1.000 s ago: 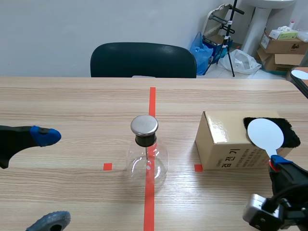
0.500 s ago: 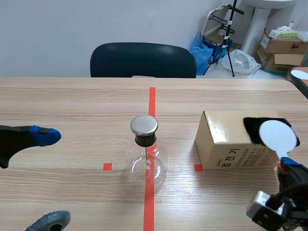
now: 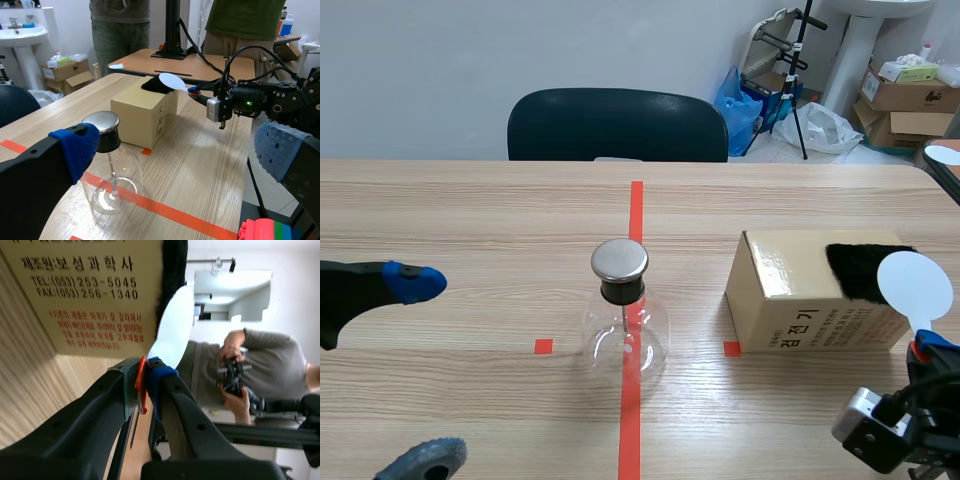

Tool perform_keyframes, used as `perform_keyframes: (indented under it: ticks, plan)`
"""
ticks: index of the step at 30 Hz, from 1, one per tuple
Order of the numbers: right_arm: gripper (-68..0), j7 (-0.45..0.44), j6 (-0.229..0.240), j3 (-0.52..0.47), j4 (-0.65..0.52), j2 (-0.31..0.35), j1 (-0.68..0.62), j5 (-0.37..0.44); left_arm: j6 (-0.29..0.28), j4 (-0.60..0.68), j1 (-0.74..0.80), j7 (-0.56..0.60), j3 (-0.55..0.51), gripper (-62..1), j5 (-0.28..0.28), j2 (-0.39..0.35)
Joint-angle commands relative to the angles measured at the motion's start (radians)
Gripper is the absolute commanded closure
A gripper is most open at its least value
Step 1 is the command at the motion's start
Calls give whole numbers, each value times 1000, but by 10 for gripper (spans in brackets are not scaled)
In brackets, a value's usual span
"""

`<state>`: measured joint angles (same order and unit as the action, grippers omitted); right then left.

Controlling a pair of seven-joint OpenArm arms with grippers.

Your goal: Do the electroscope experiment

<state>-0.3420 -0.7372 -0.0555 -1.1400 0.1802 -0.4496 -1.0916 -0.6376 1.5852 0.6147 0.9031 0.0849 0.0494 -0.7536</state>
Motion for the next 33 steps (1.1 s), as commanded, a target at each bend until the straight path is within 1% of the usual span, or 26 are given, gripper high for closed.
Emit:
perform_keyframes:
  ticks: [1, 3, 12, 17, 22, 25, 27, 32, 33]
  plan:
    - [-11, -58, -46, 2, -8, 11, 3, -2, -1, 2, -3, 20, 2, -623, 13, 5]
    - [-11, -77, -46, 3, -8, 10, 3, -2, -1, 2, -3, 20, 2, -623, 13, 5]
    - [-11, -76, -46, 3, -8, 7, 3, -1, 0, 2, -3, 12, 2, -623, 13, 5]
    - [-11, -75, -46, 2, -10, 8, 3, -7, 23, 2, -3, 3, 3, -623, 13, 5]
    - [-11, -16, -46, 4, -67, 8, 0, -50, 25, 2, -3, -14, 3, -623, 13, 4]
    - [-11, 3, -46, 16, -129, 11, -16, -50, 24, 2, -9, -14, 3, -623, 13, 5]
    - [-11, 34, -46, 29, -171, 11, -20, -61, 24, 0, -28, -45, 3, -623, 13, 5]
    - [-11, 123, -46, 74, -237, 11, -22, -143, 21, -2, -107, -211, 6, -619, 13, 5]
    - [-11, 139, -46, 87, -246, 14, -22, -156, 18, -2, -123, -240, 6, -545, 13, 5]
